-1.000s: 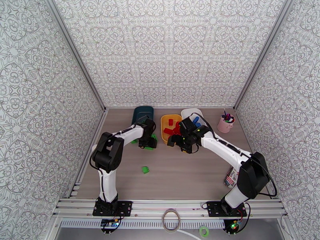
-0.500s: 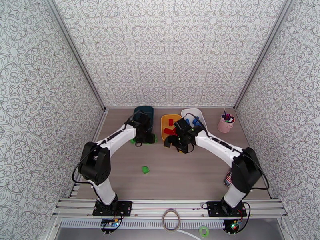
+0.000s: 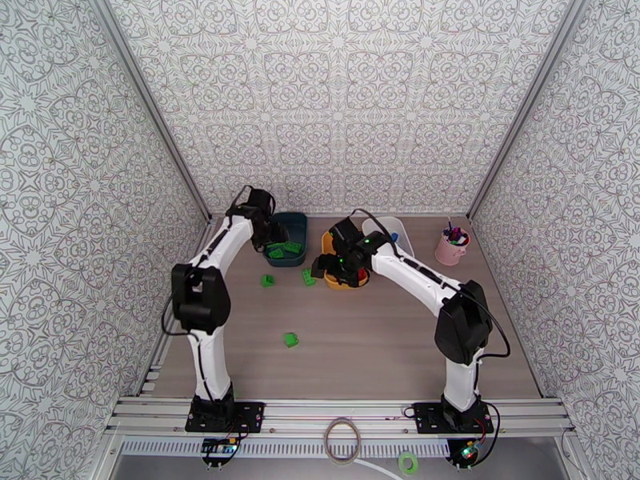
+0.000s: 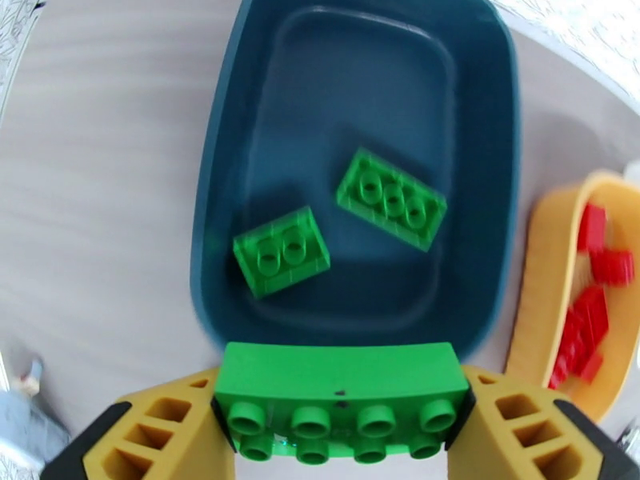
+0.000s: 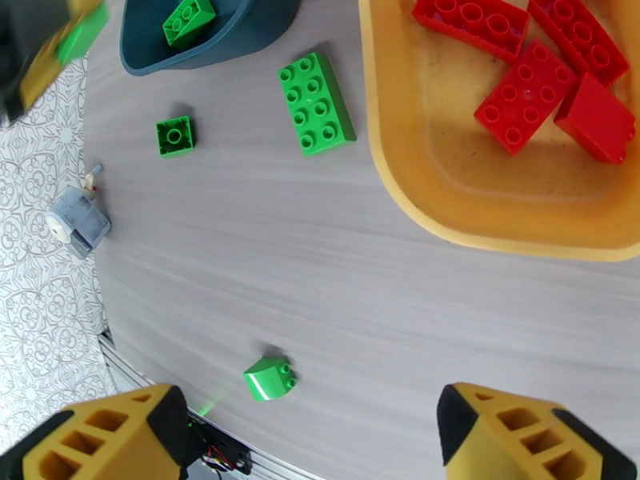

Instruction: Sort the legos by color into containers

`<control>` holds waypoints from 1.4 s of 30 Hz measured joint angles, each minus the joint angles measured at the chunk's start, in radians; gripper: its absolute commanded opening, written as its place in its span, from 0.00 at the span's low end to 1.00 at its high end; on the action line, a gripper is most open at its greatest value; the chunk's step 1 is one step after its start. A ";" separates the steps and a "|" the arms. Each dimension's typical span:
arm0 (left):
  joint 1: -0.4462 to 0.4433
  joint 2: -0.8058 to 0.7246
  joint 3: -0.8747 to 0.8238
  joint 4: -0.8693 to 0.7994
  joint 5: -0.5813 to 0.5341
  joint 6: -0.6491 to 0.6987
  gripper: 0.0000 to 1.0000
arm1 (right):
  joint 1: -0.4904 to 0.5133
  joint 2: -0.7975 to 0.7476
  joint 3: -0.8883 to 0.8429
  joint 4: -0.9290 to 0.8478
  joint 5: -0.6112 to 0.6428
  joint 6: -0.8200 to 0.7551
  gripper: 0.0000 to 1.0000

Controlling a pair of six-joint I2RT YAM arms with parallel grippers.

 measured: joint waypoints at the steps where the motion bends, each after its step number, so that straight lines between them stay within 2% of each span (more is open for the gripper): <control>1: 0.000 0.022 0.023 -0.004 0.000 0.000 0.54 | 0.000 0.009 0.014 -0.014 0.006 -0.006 0.87; 4: 0.002 0.097 0.111 -0.031 0.008 0.001 0.59 | 0.000 0.036 0.049 -0.053 0.020 -0.018 0.87; 10: 0.002 0.153 0.167 -0.051 0.018 0.014 0.82 | 0.000 0.068 0.097 -0.101 0.037 -0.031 0.87; 17: -0.006 0.138 0.135 -0.049 0.018 0.030 0.87 | 0.000 0.095 0.128 -0.125 0.038 -0.035 0.86; 25: -0.039 -0.103 -0.154 -0.029 0.005 0.015 0.86 | 0.005 0.092 0.119 -0.121 0.037 -0.034 0.82; 31: -0.095 -0.375 -0.454 -0.011 -0.021 -0.057 0.86 | 0.043 0.029 -0.028 -0.092 0.039 -0.026 0.83; 36: -0.199 -0.578 -0.758 -0.004 -0.032 -0.173 0.86 | 0.082 -0.098 -0.226 -0.047 0.046 0.008 0.83; 42: -0.346 -0.713 -1.018 -0.006 -0.014 -0.334 0.85 | 0.136 -0.268 -0.429 0.002 0.071 0.070 0.84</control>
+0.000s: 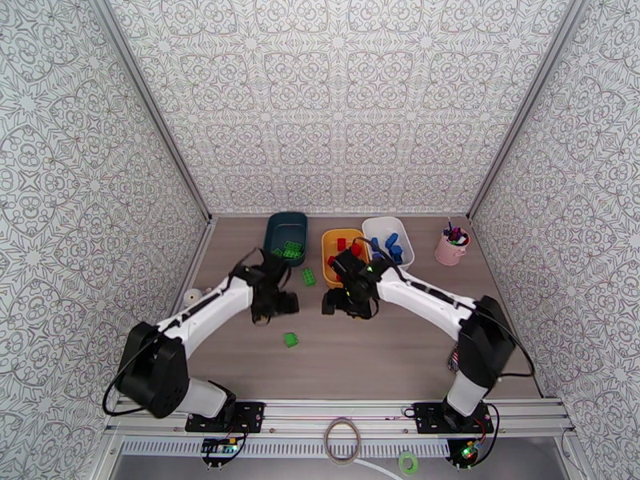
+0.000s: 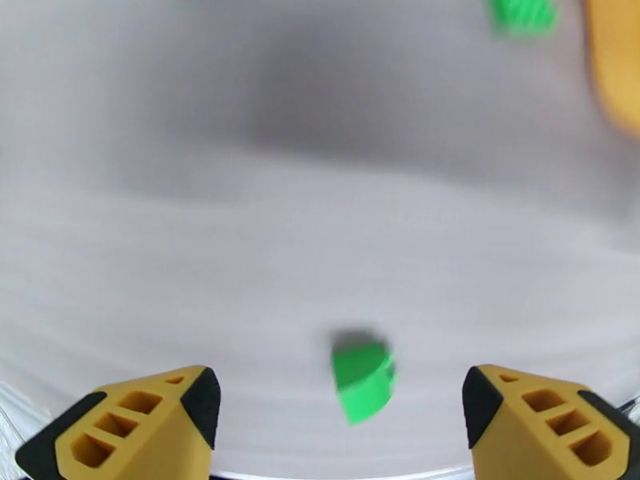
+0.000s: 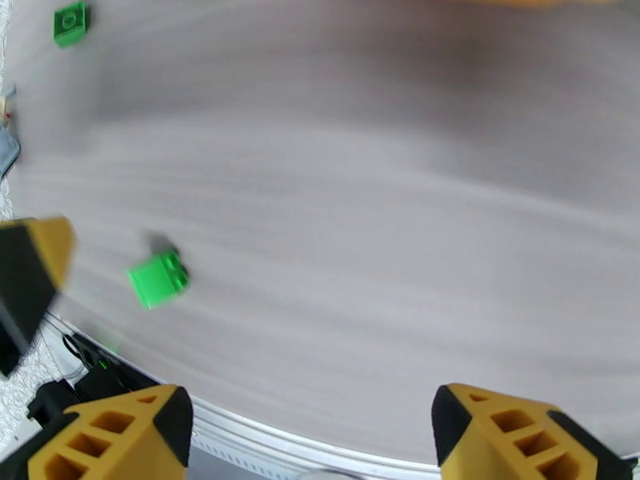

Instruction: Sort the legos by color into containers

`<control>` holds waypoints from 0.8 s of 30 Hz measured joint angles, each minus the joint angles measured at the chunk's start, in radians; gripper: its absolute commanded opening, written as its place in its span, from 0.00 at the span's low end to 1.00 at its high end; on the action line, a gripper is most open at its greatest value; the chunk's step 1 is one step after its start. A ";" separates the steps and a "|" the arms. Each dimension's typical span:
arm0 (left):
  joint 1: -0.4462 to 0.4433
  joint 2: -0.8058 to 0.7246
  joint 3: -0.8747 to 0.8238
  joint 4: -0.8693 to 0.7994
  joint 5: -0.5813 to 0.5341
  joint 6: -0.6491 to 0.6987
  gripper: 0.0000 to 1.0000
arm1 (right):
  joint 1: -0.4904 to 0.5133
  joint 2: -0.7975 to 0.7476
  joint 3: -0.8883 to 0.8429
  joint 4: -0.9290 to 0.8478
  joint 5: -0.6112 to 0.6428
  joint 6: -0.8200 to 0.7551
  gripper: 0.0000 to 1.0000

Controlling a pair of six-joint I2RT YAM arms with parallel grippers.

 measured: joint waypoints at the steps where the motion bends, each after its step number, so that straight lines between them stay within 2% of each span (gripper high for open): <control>1: -0.018 -0.010 -0.023 0.000 0.004 -0.021 0.85 | 0.013 -0.023 -0.027 0.007 0.003 0.011 0.84; 5: -0.096 -0.027 -0.100 0.032 0.032 -0.112 0.82 | 0.072 -0.092 -0.114 0.035 0.021 0.060 0.85; 8: -0.122 -0.024 -0.137 0.068 0.050 -0.162 0.79 | 0.110 -0.120 -0.157 0.044 0.035 0.093 0.85; 14: -0.145 0.037 -0.145 0.135 0.059 -0.215 0.71 | 0.159 -0.164 -0.192 0.053 0.066 0.156 0.85; 24: -0.148 0.153 -0.114 0.152 0.056 -0.221 0.58 | 0.165 -0.268 -0.258 0.052 0.102 0.207 0.85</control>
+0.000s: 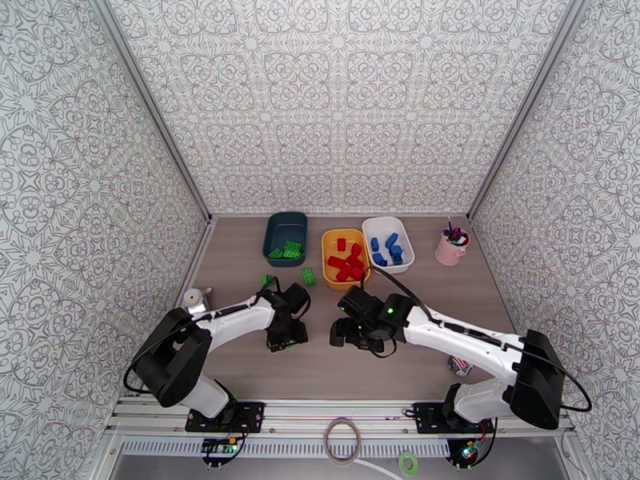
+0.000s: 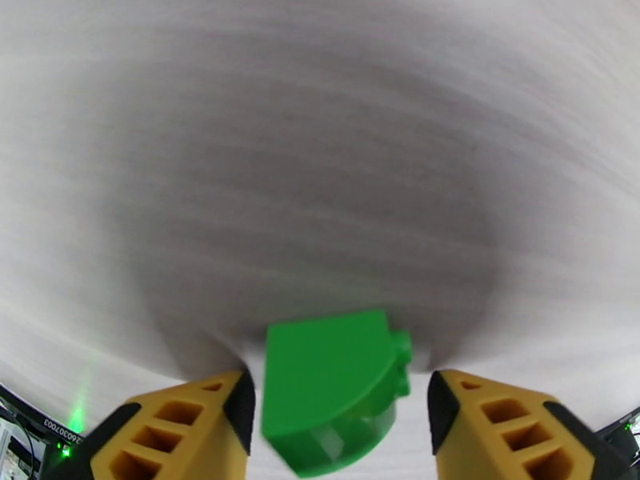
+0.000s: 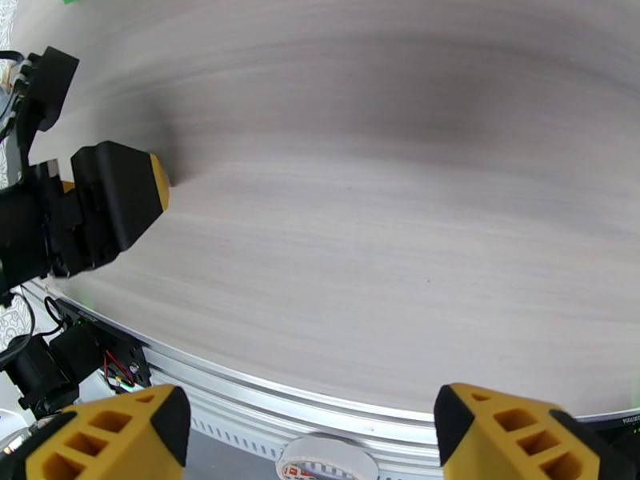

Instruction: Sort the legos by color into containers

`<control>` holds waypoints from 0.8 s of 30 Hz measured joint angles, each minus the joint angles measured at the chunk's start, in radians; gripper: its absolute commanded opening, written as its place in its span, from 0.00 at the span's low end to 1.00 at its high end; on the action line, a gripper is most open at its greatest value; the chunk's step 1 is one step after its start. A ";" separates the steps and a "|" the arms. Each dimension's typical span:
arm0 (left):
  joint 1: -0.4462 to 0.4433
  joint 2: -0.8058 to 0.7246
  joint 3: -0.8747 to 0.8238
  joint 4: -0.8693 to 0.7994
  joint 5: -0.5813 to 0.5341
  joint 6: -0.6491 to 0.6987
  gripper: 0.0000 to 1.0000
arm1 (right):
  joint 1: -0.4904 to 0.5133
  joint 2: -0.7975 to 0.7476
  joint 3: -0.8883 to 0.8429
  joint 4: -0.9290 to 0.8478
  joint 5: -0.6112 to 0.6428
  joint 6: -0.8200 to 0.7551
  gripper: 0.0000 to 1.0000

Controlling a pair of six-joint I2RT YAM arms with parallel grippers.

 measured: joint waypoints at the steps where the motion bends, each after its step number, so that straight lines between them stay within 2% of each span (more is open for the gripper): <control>1: 0.000 0.005 0.004 -0.003 0.000 0.000 0.57 | 0.000 -0.001 -0.001 0.000 0.001 0.000 0.85; 13: 0.000 0.031 0.038 -0.035 -0.020 0.009 0.37 | 0.000 0.032 0.012 0.000 0.015 -0.005 0.85; 24: 0.009 -0.009 0.153 -0.060 -0.018 0.074 0.34 | -0.025 0.077 0.024 0.030 -0.005 -0.035 0.85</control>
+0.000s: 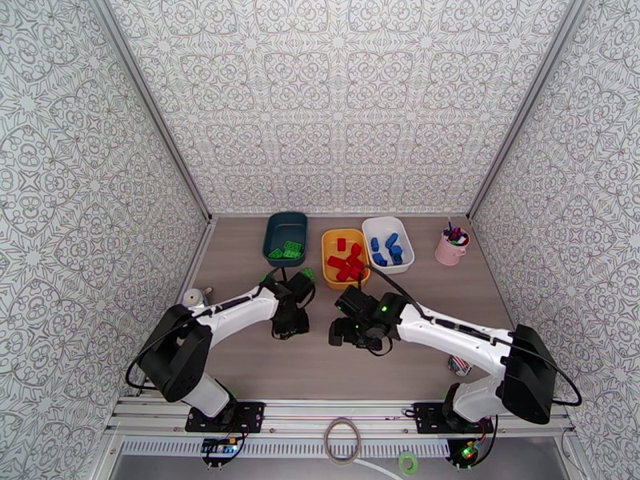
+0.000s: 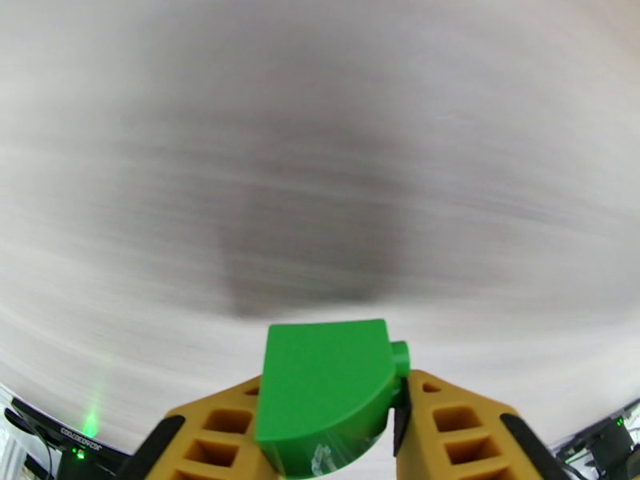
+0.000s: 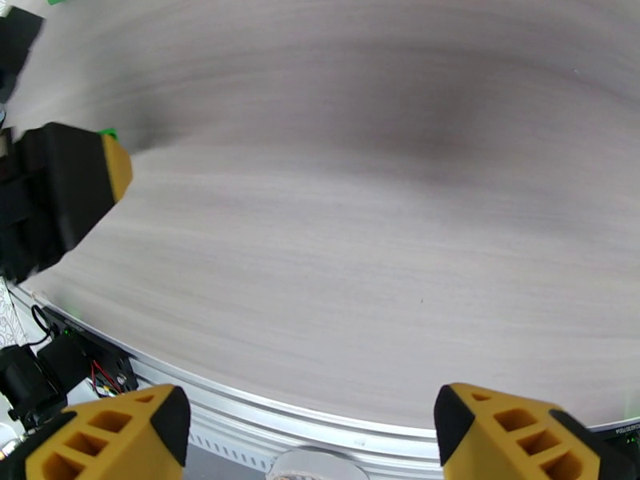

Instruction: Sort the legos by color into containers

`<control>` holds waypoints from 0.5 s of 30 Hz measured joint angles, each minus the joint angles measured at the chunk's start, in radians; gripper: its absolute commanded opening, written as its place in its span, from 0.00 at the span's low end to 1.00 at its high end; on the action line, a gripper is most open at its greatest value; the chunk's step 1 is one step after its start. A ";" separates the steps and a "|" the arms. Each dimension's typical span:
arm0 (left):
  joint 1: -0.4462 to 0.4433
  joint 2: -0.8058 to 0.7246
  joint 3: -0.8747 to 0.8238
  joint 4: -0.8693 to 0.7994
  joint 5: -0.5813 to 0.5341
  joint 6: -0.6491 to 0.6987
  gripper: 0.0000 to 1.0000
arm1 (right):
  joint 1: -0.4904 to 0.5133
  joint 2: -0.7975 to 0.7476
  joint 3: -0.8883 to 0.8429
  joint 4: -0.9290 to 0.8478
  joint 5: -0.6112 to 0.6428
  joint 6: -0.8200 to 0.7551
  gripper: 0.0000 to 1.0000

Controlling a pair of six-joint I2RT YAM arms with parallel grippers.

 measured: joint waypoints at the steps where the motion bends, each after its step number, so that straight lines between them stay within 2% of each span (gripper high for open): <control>1: 0.005 -0.008 0.012 -0.002 0.003 0.010 0.34 | -0.005 0.007 0.005 0.007 -0.007 -0.002 0.85; 7: 0.097 -0.037 0.124 -0.003 0.055 0.067 0.34 | -0.069 0.069 0.063 0.084 -0.092 -0.045 0.85; 15: 0.313 0.015 0.338 0.010 0.145 0.122 0.34 | -0.204 0.172 0.204 0.153 -0.206 -0.085 0.84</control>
